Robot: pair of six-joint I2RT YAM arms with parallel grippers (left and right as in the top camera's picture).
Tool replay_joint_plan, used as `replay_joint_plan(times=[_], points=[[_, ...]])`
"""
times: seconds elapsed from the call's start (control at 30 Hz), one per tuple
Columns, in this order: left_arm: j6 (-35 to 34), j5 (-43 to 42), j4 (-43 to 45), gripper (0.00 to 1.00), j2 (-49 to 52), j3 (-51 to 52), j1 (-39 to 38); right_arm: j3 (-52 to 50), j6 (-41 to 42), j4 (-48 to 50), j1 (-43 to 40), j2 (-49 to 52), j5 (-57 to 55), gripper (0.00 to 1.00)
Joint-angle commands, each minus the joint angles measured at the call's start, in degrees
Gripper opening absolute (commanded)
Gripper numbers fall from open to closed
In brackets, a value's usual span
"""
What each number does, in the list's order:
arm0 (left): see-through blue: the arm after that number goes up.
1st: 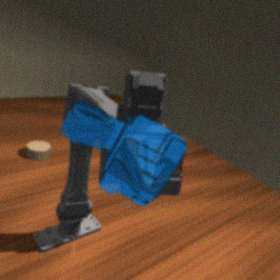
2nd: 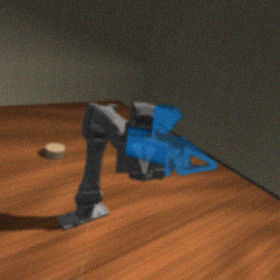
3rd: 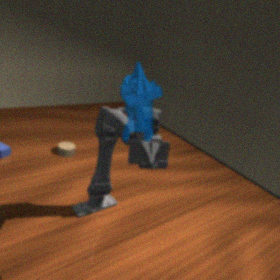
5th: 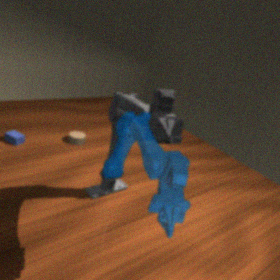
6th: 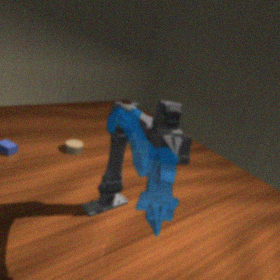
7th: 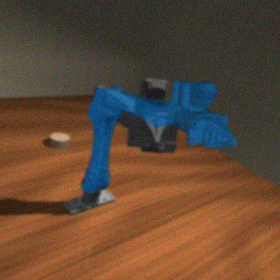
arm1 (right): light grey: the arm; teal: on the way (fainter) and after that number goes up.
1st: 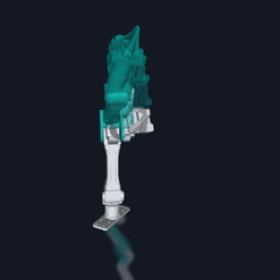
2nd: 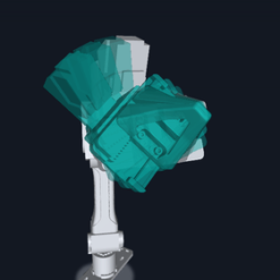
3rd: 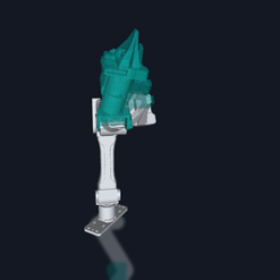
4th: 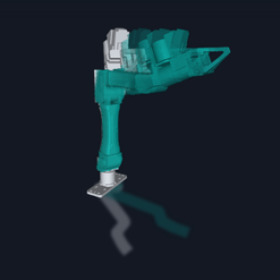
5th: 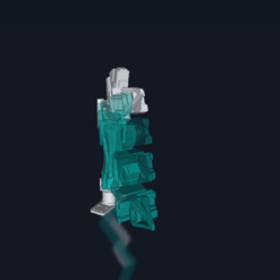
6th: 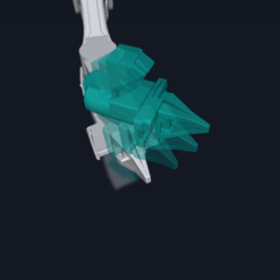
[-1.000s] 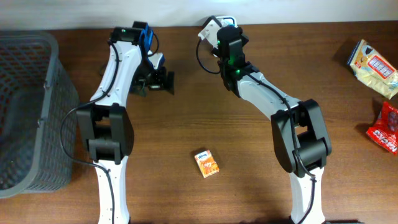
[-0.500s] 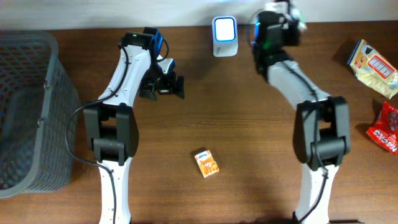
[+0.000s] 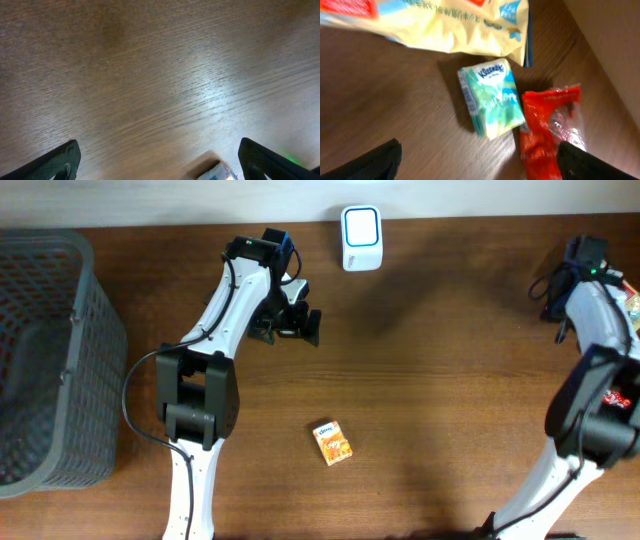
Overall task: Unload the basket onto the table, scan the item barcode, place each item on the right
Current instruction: 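Carry the tissue pack right and drop it beside the red bag, then grasp the small orange box with the right gripper and lift it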
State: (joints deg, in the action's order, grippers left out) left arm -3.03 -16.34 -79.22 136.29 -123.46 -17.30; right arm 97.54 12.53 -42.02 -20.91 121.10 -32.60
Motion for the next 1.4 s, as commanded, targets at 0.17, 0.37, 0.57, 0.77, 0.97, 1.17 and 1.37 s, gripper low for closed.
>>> replay_joint_plan(times=[0.17, 0.37, 0.57, 0.77, 0.97, 1.17, 1.37], points=[[-4.26, -0.35, 2.03, 0.99, -0.98, 0.44, -0.15, -1.73, -13.35, -33.00, 13.79, -20.44, 65.94, 1.00], [-11.98, 8.52, 3.26, 0.99, -0.98, 0.44, 0.07, -27.50, -6.82, -15.45, 38.62, -20.04, 64.54, 0.99], [-9.46, 9.33, 2.73, 0.99, -0.98, 0.44, 1.01, -29.59, -8.44, -11.28, 53.27, -20.11, 61.02, 0.65], [-14.29, 9.31, 2.56, 0.99, -0.98, 0.44, 7.45, -29.62, 3.02, -8.55, 76.32, -19.98, 30.49, 0.50], [-14.29, 9.31, 2.12, 0.99, -0.98, 0.44, 7.45, -29.40, 5.14, -7.02, 76.00, -16.22, 29.03, 0.43], [-14.25, 9.33, 2.05, 0.99, -0.98, 0.44, 7.45, -29.38, 4.68, -6.97, 72.15, -13.88, 33.48, 0.39], [-14.25, 9.35, 2.08, 0.99, -0.98, 0.44, 7.45, -28.13, 6.34, -8.52, 70.49, -13.86, 33.07, 0.13]])
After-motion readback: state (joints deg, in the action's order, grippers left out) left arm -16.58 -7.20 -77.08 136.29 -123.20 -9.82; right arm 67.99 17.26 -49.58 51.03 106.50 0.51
